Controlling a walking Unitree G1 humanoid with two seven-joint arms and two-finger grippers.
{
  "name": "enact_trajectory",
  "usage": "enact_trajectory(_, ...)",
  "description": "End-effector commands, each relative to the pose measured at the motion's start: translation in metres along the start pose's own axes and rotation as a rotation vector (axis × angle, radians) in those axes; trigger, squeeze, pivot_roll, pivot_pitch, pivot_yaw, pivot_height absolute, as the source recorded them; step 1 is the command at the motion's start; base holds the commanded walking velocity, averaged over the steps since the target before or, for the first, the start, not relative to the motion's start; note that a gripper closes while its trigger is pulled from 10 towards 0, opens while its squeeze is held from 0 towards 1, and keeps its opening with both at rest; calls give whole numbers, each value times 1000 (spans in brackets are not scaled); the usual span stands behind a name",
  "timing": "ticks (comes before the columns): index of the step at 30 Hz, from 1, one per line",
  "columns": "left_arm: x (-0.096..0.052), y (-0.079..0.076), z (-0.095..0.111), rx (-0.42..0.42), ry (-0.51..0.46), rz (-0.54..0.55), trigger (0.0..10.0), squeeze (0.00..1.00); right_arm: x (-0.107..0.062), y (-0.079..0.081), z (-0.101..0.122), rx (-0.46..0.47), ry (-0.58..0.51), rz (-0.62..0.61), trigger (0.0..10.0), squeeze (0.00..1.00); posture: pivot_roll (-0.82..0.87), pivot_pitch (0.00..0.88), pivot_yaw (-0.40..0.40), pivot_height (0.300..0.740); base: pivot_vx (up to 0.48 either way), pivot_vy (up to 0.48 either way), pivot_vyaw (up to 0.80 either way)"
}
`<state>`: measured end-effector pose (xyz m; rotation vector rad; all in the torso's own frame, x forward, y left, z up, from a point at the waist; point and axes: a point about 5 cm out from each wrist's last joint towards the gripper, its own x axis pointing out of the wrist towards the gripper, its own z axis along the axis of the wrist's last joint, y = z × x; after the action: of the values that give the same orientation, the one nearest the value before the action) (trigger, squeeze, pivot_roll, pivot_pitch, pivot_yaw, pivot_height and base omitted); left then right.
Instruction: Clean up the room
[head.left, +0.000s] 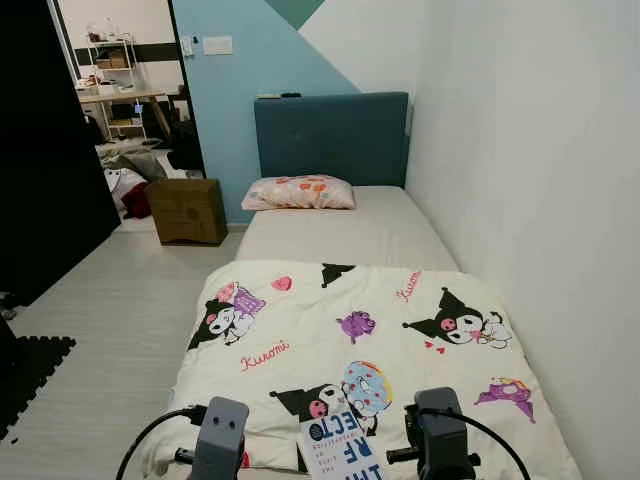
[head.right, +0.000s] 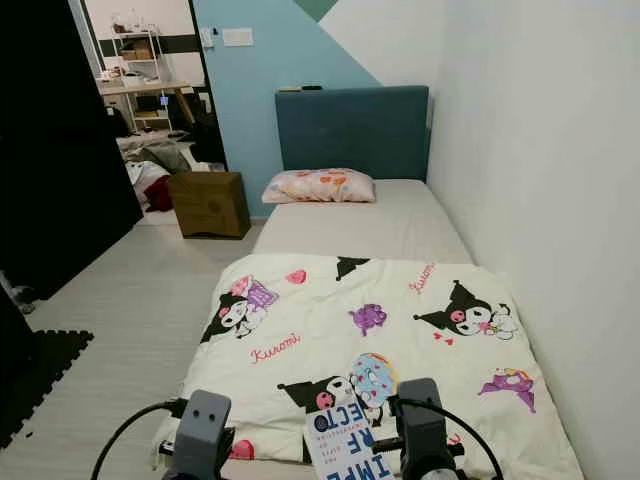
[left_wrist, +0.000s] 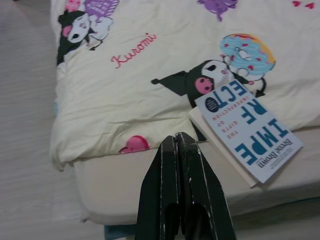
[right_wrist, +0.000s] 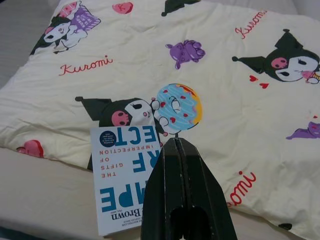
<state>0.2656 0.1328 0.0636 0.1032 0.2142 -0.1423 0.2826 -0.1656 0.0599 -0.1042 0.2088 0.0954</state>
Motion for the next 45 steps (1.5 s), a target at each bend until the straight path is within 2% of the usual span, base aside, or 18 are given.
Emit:
enact_trajectory(1, -1, 1, -3, -5, 14, -16, 10000, 0, 0, 3, -6, 11, 35, 12, 10000, 0, -108, 111, 36, 740, 0, 0, 0)
enact_trajectory(5, -1, -1, -3, -19, 11, -38, 10000, 0, 0, 3, -6, 1, 40, 13, 10000, 0, -108, 111, 36, 740, 0, 0, 0)
enact_trajectory(23, -2, -3, 0, -14, -1, -64, 10000, 0, -1, 2, -8, 8, 50, 0, 10000, 0, -108, 113, 45, 740, 369, 0, 0)
enact_trajectory(45, -2, -5, 1, 8, -22, -75, 10000, 0, 0, 1, -8, 15, 47, -10, 10000, 0, -106, 102, 49, 740, 0, 0, 0)
